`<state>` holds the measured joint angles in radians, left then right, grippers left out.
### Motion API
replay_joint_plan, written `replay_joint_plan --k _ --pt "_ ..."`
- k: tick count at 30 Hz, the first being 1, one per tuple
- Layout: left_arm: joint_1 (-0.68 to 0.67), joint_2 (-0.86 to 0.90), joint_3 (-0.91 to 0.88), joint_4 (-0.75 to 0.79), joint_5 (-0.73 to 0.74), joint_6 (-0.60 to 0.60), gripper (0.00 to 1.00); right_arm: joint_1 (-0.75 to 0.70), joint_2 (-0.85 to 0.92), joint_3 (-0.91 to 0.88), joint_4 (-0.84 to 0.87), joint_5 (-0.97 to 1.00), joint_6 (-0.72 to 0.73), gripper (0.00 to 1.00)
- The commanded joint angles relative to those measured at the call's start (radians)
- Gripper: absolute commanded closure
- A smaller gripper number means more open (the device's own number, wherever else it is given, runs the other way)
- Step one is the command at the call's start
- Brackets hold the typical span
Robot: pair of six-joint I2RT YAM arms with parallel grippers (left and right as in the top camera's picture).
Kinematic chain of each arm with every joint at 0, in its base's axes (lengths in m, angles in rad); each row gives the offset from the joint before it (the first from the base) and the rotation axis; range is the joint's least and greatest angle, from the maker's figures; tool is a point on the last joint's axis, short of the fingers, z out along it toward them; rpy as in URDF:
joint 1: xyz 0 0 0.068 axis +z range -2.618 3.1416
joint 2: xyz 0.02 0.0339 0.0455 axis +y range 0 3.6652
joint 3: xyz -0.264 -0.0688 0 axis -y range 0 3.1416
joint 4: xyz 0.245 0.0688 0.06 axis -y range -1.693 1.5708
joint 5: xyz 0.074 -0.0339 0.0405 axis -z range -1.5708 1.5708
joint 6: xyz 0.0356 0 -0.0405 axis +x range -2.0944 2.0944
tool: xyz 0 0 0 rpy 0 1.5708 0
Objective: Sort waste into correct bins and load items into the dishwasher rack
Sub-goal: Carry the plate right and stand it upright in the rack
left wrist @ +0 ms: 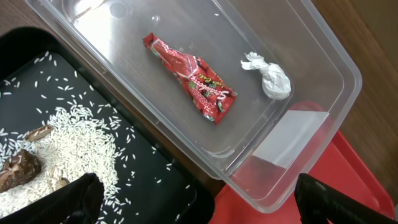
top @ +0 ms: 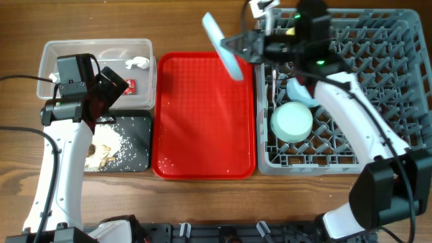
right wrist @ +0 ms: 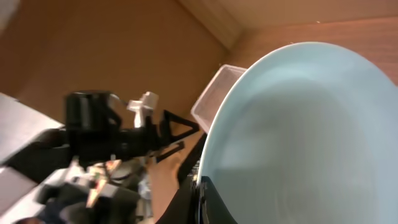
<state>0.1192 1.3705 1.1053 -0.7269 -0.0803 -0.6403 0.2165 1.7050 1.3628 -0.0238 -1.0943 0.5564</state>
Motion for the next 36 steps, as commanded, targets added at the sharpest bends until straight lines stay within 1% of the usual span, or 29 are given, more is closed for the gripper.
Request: replay_joint_plan --k 1,7,11,21,29,30,33,35,36 --pt "0.003 -0.016 0.008 -0.001 -0.003 0.016 0.00 -0.089 -0.027 -0.001 0.008 -0.166 0.049 0.96" --pt "0.003 -0.016 0.008 -0.001 -0.003 0.016 0.00 -0.229 -0.026 -0.009 0.004 -0.184 0.061 0.96" --pt "0.003 -0.016 0.008 -0.001 -0.003 0.016 0.00 -0.277 -0.026 -0.052 0.000 -0.065 0.149 0.96" --pt "0.003 -0.016 0.008 -0.001 -0.003 0.016 0.00 -0.283 -0.026 -0.168 0.012 0.161 0.259 0.96" --pt "0.003 -0.016 0.008 -0.001 -0.003 0.016 0.00 -0.283 -0.024 -0.194 0.038 0.269 0.255 0.95" --pt "0.003 -0.016 0.008 -0.001 -0.003 0.016 0.00 -0.285 -0.024 -0.194 0.039 0.282 0.255 0.94" --pt "0.003 -0.016 0.008 -0.001 -0.003 0.016 0.00 -0.298 -0.022 -0.194 0.035 0.298 0.242 0.76" --pt "0.003 -0.016 0.008 -0.001 -0.003 0.016 0.00 -0.312 -0.020 -0.194 0.028 0.298 0.222 0.72" --pt "0.003 -0.016 0.008 -0.001 -0.003 0.016 0.00 -0.322 -0.019 -0.194 0.018 0.298 0.209 0.68"
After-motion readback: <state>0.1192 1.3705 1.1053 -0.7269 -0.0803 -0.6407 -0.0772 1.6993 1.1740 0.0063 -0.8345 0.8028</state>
